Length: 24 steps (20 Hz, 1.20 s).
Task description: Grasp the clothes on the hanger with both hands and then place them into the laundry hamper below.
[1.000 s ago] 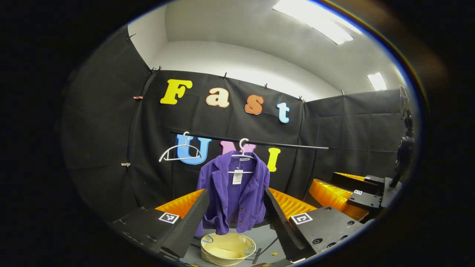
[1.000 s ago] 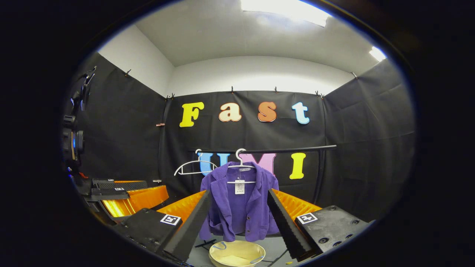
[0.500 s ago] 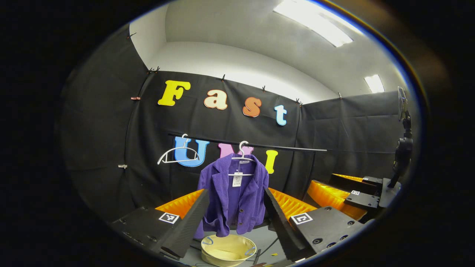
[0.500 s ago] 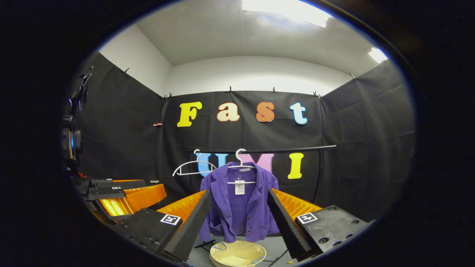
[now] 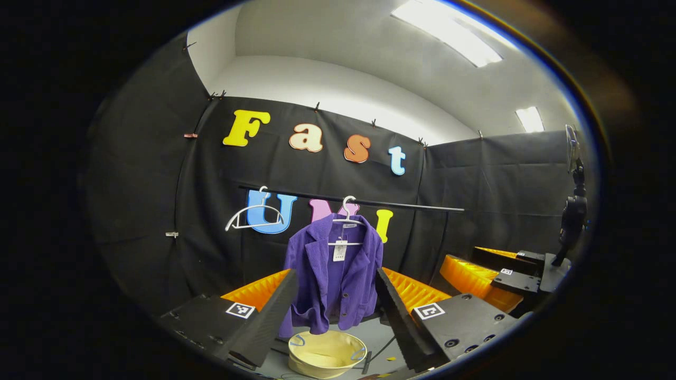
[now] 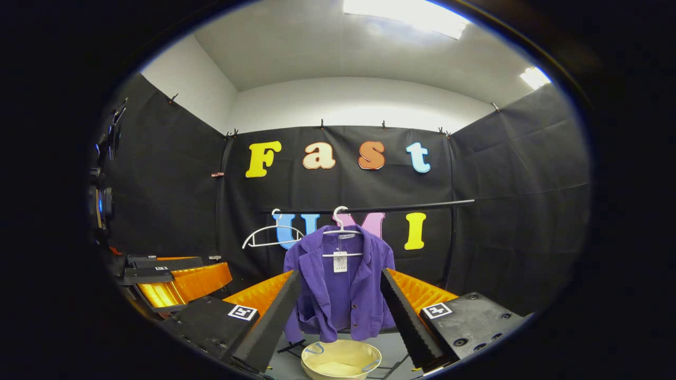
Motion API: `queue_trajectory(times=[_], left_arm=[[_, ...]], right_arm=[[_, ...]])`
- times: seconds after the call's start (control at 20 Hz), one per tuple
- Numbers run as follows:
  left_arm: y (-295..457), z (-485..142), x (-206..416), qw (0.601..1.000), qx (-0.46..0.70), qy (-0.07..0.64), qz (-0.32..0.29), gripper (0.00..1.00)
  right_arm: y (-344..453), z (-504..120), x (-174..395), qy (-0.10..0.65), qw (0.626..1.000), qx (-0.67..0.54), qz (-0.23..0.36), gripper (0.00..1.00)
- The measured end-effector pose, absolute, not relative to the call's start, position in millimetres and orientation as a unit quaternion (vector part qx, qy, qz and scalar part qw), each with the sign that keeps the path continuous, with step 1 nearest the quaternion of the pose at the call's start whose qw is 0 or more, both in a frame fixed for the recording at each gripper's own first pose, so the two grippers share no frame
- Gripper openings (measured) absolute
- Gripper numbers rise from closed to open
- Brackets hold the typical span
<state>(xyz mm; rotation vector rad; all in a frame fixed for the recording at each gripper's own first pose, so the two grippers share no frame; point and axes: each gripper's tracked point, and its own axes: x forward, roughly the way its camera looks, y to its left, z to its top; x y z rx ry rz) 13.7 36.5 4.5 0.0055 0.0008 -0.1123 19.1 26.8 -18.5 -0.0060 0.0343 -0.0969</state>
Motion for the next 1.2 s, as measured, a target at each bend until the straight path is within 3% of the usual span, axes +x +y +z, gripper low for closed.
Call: queue_trajectory(times=[0.25, 0.7, 0.95, 1.2], left_arm=[[35, 4, 53, 0.999, -0.004, -0.008, -0.036, 0.93], [38, -12, 183, 0.997, -0.039, -0.021, 0.065, 0.94], [35, -33, 240, 0.992, -0.052, -0.033, 0.108, 0.94], [27, -66, 292, 0.993, -0.056, -0.012, 0.108, 0.94]], right_arm=[[7, -34, 82, 0.001, 1.0, -0.001, -0.031, 0.97], [-25, -78, 245, 0.005, 0.998, 0.025, 0.051, 0.97], [-54, -118, 306, 0.022, 0.997, 0.039, 0.058, 0.97], [-86, -158, 336, 0.035, 0.997, 0.053, 0.042, 0.98]])
